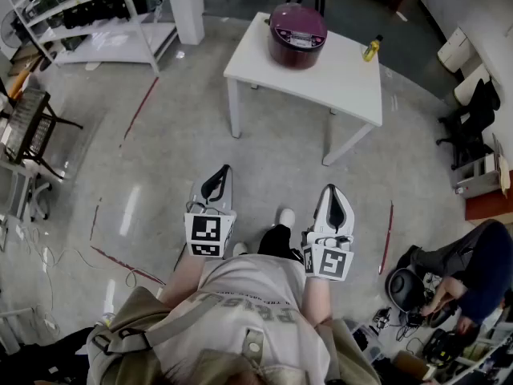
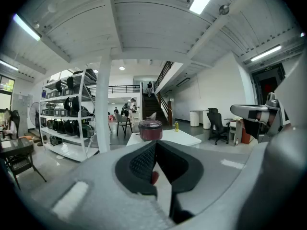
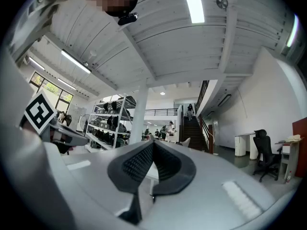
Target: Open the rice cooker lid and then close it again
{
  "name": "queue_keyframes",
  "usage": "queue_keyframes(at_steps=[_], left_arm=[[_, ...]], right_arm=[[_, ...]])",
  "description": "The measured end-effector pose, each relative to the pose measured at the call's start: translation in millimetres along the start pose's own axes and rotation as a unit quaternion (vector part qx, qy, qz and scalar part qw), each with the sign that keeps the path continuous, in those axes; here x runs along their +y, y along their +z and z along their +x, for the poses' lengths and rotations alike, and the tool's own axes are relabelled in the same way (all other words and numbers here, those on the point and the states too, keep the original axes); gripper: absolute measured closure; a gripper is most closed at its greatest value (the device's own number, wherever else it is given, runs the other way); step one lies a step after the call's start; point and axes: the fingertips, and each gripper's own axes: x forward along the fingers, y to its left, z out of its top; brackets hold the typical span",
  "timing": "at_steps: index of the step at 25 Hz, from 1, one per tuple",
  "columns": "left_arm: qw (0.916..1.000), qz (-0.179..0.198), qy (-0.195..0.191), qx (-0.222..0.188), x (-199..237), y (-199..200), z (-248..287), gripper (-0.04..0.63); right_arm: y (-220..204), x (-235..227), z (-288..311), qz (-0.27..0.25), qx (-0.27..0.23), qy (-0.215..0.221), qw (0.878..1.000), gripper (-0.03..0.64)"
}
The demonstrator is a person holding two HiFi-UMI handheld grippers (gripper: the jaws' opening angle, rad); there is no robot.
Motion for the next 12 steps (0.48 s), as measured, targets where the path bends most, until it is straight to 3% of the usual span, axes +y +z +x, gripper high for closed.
queue_keyframes(at_steps=[12], left_arm=[[1.0000,0.002,-0.003,0.003,-5.5,-2.8,-1.0,0.586]], right_arm=[[-2.2,1.5,-4.0,-0.010,0.006,0.004,1.000,0.617]])
